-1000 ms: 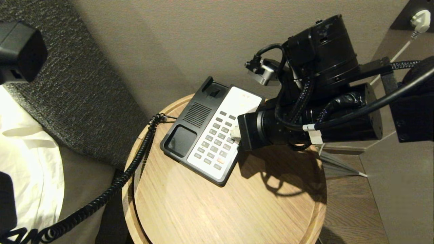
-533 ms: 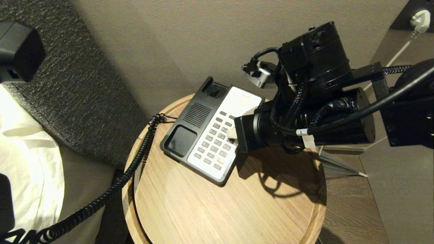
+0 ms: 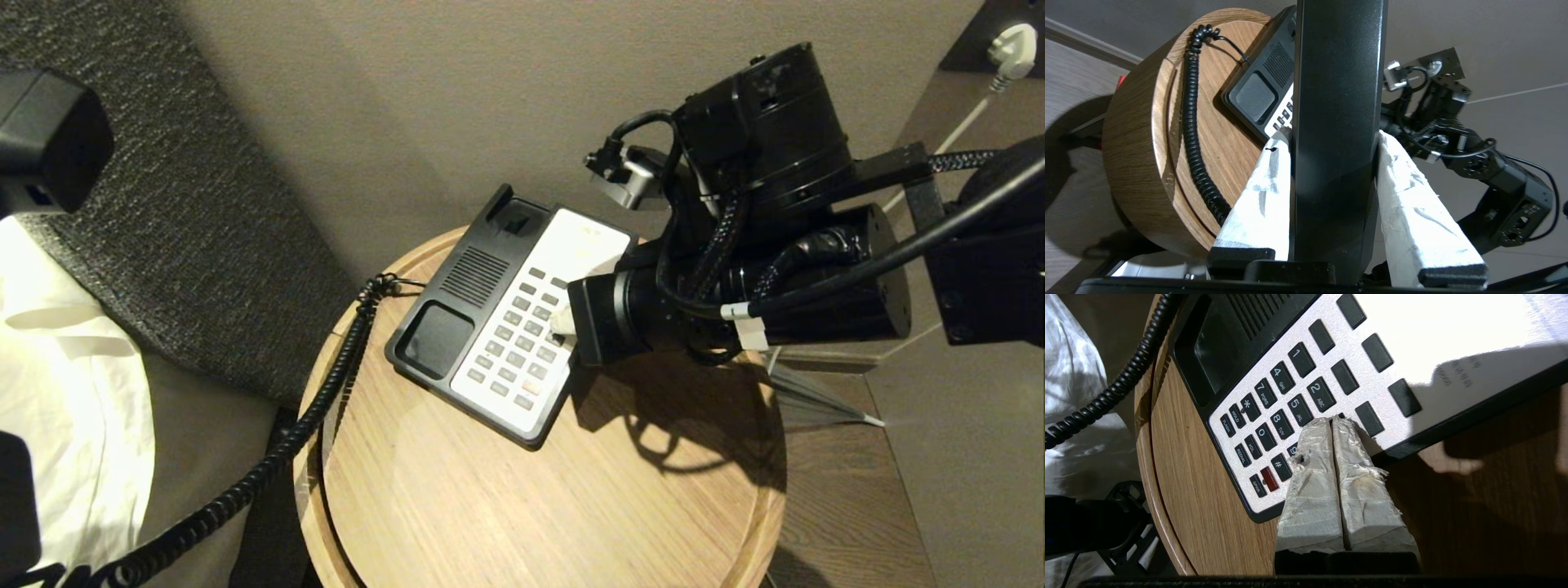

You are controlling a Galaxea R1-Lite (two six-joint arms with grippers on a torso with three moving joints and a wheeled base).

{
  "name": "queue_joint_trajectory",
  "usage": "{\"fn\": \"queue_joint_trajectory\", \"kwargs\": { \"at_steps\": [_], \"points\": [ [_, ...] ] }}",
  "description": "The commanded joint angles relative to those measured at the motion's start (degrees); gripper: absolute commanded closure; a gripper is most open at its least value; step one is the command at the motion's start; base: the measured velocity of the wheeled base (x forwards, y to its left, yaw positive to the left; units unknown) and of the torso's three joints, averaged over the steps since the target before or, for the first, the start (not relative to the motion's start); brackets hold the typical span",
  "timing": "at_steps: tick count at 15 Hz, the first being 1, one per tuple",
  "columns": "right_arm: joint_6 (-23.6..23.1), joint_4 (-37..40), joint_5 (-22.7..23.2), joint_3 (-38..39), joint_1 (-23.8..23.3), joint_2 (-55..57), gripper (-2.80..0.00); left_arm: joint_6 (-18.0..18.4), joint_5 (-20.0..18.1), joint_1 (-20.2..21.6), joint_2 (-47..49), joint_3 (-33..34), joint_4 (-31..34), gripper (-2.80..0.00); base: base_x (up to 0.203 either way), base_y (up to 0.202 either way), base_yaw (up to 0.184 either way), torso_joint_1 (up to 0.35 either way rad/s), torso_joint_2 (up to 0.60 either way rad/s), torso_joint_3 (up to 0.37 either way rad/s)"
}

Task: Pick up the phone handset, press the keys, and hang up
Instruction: Dial the number

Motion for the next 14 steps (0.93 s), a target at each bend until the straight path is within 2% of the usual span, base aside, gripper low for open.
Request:
{"fn": "queue_joint_trajectory", "kwargs": {
  "at_steps": [1,14],
  "points": [
    [0.1,0.2,0.0,-0.1,0.2,-1.4,0.00,-0.2,0.0,0.0,0.0,0.2,0.1,0.00,0.000,0.000,0.000,0.000,0.00,0.000],
    [0.0,-0.1,-0.1,0.8,1.1,0.4,0.00,-0.2,0.0,0.0,-0.2,0.8,0.0,0.00,0.000,0.000,0.000,0.000,0.00,0.000]
  ]
}}
